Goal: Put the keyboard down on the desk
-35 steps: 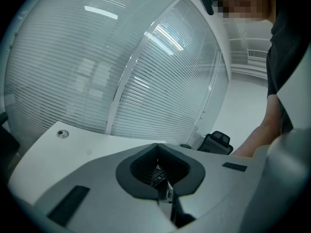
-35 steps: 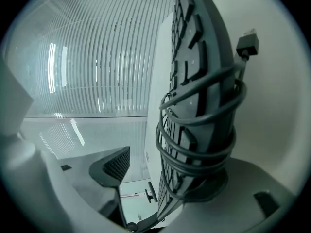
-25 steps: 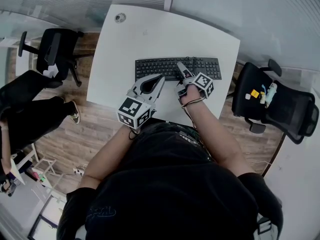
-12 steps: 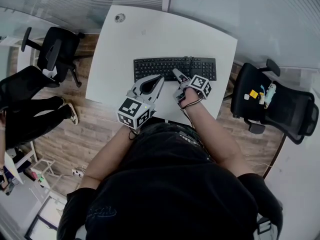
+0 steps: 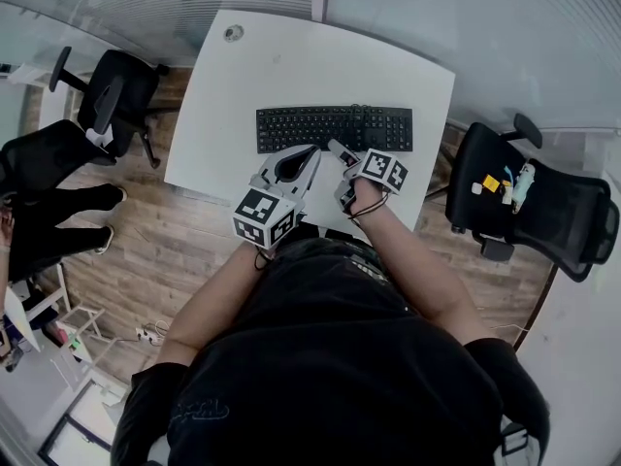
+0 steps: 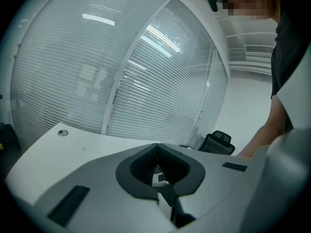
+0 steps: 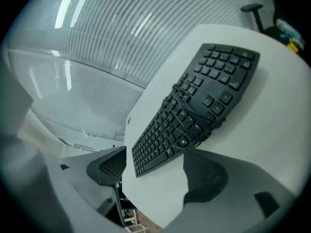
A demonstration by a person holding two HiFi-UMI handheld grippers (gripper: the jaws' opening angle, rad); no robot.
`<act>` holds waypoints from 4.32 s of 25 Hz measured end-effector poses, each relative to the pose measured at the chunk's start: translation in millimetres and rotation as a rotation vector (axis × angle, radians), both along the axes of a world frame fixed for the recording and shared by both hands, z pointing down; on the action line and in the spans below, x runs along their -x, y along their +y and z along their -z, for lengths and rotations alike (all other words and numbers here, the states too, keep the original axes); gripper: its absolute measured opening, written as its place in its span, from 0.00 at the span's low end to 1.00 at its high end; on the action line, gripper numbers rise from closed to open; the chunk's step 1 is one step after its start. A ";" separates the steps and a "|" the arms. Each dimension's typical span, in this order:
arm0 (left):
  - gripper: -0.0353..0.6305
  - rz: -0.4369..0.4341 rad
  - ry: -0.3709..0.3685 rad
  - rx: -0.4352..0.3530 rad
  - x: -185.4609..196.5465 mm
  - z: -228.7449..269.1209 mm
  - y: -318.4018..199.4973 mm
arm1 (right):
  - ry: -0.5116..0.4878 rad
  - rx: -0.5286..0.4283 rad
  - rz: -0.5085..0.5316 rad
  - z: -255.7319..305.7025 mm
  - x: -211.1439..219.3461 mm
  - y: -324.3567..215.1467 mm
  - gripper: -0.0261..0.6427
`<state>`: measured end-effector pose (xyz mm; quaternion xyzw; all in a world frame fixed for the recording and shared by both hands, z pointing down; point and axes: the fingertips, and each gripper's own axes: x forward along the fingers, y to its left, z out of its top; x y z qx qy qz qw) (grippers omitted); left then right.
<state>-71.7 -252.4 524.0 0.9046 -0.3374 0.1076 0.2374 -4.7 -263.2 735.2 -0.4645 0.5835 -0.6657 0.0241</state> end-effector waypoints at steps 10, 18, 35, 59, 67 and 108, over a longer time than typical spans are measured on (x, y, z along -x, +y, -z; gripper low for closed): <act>0.08 0.036 0.007 -0.048 -26.6 19.1 23.8 | 0.213 -0.343 0.220 90.0 -21.5 -1.7 0.27; 0.08 0.072 0.011 -0.094 -48.8 35.8 42.6 | 0.388 -0.667 0.426 170.5 -23.3 24.1 0.10; 0.08 0.179 -0.007 -0.160 -63.3 51.5 77.6 | 0.471 -0.984 0.484 246.2 -28.3 67.9 0.07; 0.08 0.212 -0.034 -0.181 -2.2 55.8 119.8 | 0.401 -1.038 0.540 260.4 46.7 105.3 0.07; 0.08 0.201 -0.022 -0.197 37.9 65.4 141.1 | 0.419 -1.038 0.505 267.3 78.4 129.1 0.07; 0.08 0.036 0.030 -0.205 -49.2 74.3 262.4 | 0.506 -1.038 0.359 280.3 -9.7 266.6 0.07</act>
